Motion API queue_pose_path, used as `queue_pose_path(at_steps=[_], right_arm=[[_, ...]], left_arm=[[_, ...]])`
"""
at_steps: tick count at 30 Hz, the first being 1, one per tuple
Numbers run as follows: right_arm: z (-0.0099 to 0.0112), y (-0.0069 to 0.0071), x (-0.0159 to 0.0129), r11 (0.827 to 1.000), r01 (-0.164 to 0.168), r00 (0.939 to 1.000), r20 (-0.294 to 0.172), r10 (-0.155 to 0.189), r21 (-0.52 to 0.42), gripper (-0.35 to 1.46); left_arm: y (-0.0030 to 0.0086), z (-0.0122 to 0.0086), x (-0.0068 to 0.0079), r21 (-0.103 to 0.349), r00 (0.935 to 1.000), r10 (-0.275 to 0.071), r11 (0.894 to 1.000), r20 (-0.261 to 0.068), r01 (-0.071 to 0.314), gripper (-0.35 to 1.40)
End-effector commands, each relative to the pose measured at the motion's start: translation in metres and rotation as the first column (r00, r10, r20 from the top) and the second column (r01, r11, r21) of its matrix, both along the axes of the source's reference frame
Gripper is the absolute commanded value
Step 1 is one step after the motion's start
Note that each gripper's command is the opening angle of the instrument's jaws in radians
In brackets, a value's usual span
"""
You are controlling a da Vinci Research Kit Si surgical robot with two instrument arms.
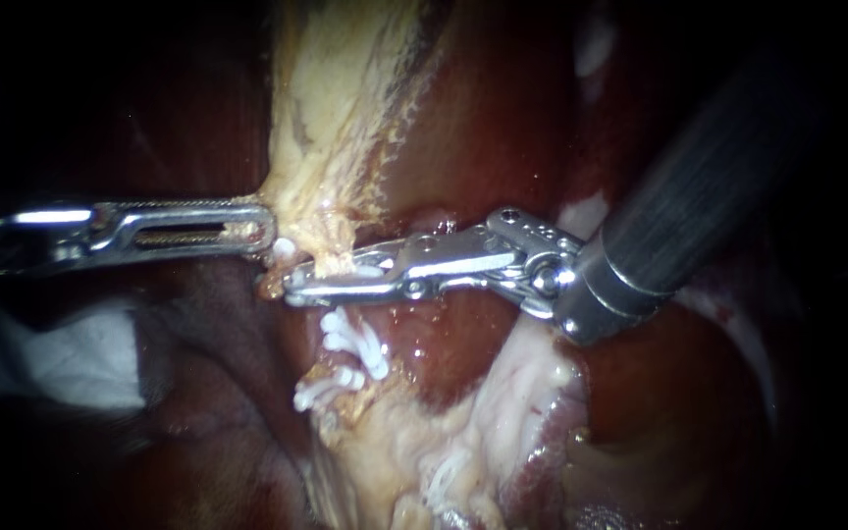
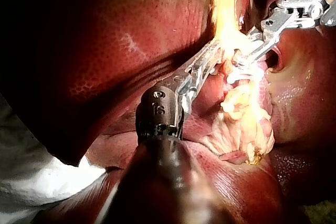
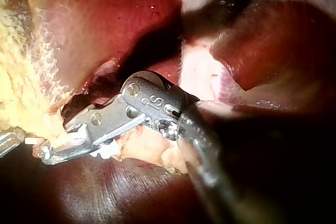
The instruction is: Going back third clip right tube
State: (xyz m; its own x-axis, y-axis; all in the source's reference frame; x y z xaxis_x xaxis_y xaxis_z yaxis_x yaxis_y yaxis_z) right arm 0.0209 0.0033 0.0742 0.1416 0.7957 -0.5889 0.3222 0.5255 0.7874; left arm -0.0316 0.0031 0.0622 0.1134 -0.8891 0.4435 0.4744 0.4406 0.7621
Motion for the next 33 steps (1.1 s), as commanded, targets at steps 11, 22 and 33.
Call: queue_pose_path(at_steps=[11,22,33], right_arm=[[0.0001,0.0000,0.0001,1.000,-0.028,0.9994,0.019,0.028,-0.001,0.31],[0.0010,0.0009,-0.0003,0.993,-0.091,0.9949,0.038,0.094,-0.072,0.55],[0.0009,0.0000,-0.0058,0.978,-0.117,0.9910,0.044,0.126,-0.175,0.58]], left_arm=[[-0.0001,-0.0002,0.0000,0.000,1.0000,-0.001,1.000,0.000,0.001,-0.35],[-0.0003,-0.0004,-0.0001,0.000,1.0000,-0.001,1.000,-0.001,0.001,-0.35],[-0.0003,-0.0005,0.0002,0.000,1.0000,0.000,1.000,0.000,0.000,-0.35]])
